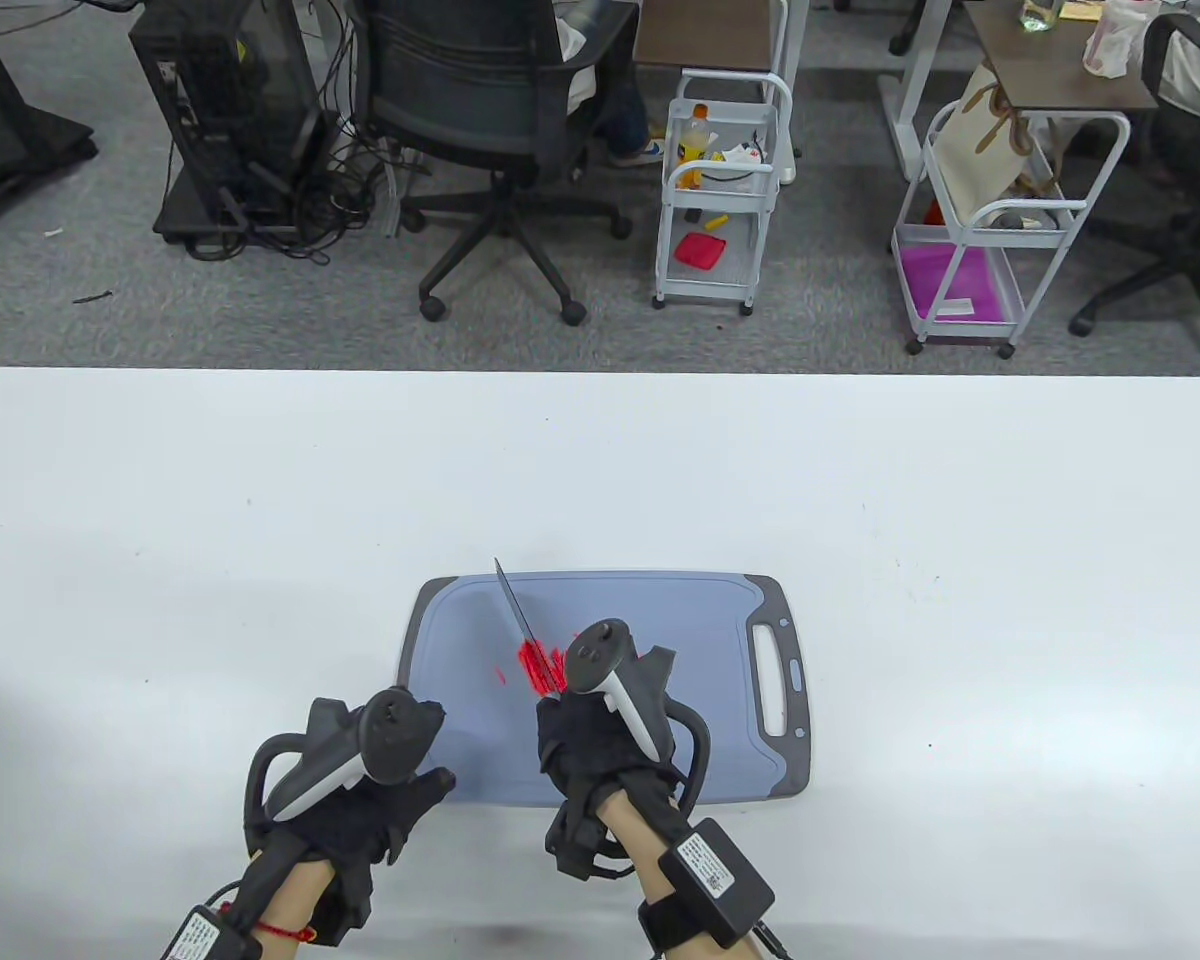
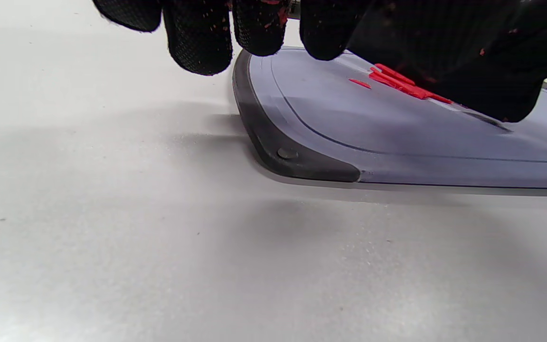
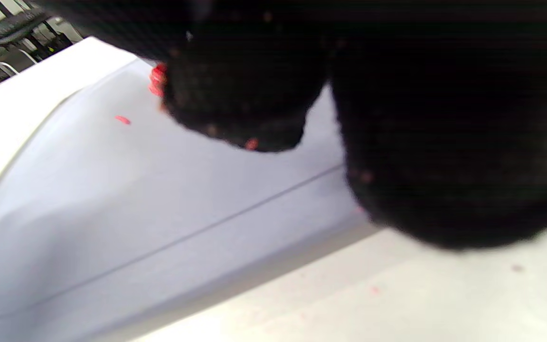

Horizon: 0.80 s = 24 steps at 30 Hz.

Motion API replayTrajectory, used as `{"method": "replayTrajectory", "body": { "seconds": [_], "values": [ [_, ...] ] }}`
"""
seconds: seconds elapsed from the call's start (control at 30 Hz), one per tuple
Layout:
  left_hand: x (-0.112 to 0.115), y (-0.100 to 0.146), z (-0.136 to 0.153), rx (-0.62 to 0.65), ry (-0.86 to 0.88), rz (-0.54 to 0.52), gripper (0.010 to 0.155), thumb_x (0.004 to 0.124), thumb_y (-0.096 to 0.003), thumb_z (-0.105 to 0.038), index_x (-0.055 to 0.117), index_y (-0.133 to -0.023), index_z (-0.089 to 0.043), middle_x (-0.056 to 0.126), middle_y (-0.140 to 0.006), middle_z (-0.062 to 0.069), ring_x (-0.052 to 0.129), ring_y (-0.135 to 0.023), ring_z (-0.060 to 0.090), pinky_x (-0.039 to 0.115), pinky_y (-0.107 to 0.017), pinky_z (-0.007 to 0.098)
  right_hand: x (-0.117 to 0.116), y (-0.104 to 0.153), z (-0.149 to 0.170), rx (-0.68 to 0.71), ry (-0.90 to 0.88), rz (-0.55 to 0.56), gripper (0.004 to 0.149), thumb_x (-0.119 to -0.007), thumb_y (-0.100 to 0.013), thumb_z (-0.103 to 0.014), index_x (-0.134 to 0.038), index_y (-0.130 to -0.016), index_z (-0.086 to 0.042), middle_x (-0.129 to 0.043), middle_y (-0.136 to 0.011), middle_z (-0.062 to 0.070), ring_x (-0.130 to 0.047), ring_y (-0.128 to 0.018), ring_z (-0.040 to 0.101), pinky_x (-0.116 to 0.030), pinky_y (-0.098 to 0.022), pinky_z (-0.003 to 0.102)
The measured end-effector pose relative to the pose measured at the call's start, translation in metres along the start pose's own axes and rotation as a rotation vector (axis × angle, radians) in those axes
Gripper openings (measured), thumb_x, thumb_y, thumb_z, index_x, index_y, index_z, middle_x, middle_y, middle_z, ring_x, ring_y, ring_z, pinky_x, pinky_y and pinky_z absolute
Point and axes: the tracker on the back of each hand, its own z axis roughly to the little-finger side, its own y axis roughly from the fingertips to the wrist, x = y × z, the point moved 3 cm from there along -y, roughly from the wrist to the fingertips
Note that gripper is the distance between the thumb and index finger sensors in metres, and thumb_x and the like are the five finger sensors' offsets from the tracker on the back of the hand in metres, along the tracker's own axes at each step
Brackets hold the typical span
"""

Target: Chop plasticine discs into granules with repetitive downward strikes

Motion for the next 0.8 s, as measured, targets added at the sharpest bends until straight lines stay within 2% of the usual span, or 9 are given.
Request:
{"method": "replayTrajectory", "body": {
  "seconds": [0.1,0.23,0.37,0.47,0.6,0.67,0.8],
  "values": [
    [0.000,0.000,0.000,0.002,-0.003,0.000,0.075,0.064,-0.0440,-0.061,0.055,-0.113,-0.032,0.049,-0.126,0.011,0.066,-0.108,0.044,0.051,-0.075,0.065,-0.003,-0.002,0.001,-0.014,-0.017,-0.035,0.057,-0.075,-0.049,-0.055,-0.080,-0.090,-0.016,-0.103,-0.036,-0.005,-0.113,-0.010,0.030,-0.084,-0.004,0.047],
    [0.000,0.000,0.000,0.000,0.009,0.001,0.075,0.064,-0.0440,-0.061,0.055,-0.113,-0.031,0.049,-0.126,0.012,0.066,-0.108,0.044,0.051,-0.075,0.065,-0.009,-0.013,-0.005,-0.057,-0.020,-0.176,0.059,-0.074,-0.049,-0.055,-0.073,-0.088,-0.010,-0.100,-0.032,-0.006,-0.113,-0.009,0.031,-0.083,-0.004,0.050],
    [0.002,-0.002,0.000,0.000,0.010,0.015,0.075,0.064,-0.0441,-0.061,0.055,-0.113,-0.032,0.049,-0.126,0.011,0.066,-0.108,0.044,0.051,-0.075,0.065,-0.010,-0.016,-0.012,-0.068,-0.023,-0.122,0.060,-0.075,-0.048,-0.056,-0.072,-0.087,-0.010,-0.100,-0.032,-0.007,-0.113,-0.009,0.031,-0.083,-0.004,0.050],
    [0.001,-0.002,0.003,-0.006,0.018,0.008,0.075,0.064,-0.0441,-0.061,0.055,-0.113,-0.031,0.049,-0.126,0.012,0.066,-0.108,0.044,0.051,-0.075,0.065,-0.008,-0.005,-0.008,-0.078,0.060,-0.149,0.061,-0.076,-0.047,-0.055,-0.072,-0.086,-0.008,-0.101,-0.031,-0.006,-0.114,-0.009,0.032,-0.083,-0.004,0.050],
    [0.000,-0.001,0.003,-0.003,0.016,-0.001,0.075,0.064,-0.0441,-0.061,0.055,-0.113,-0.031,0.049,-0.126,0.012,0.066,-0.108,0.044,0.051,-0.075,0.065,-0.011,-0.015,-0.011,-0.078,-0.033,-0.116,0.061,-0.076,-0.047,-0.056,-0.072,-0.086,-0.009,-0.100,-0.031,-0.007,-0.113,-0.009,0.032,-0.083,-0.004,0.050],
    [0.001,-0.001,0.002,0.000,0.012,0.007,0.075,0.064,-0.0441,-0.061,0.055,-0.113,-0.031,0.049,-0.126,0.012,0.066,-0.108,0.044,0.051,-0.075,0.065,-0.008,-0.014,-0.009,-0.071,-0.017,-0.096,0.060,-0.076,-0.047,-0.056,-0.073,-0.086,-0.010,-0.101,-0.031,-0.007,-0.114,-0.009,0.031,-0.083,-0.004,0.049],
    [0.000,-0.002,0.002,0.003,0.012,0.004,0.075,0.064,-0.0441,-0.061,0.055,-0.113,-0.031,0.049,-0.126,0.012,0.066,-0.108,0.044,0.051,-0.075,0.065,0.000,-0.006,0.005,-0.013,-0.106,-0.097,0.058,-0.077,-0.049,-0.056,-0.079,-0.085,-0.011,-0.103,-0.034,-0.006,-0.114,-0.011,0.030,-0.084,-0.005,0.048]
  ]
}}
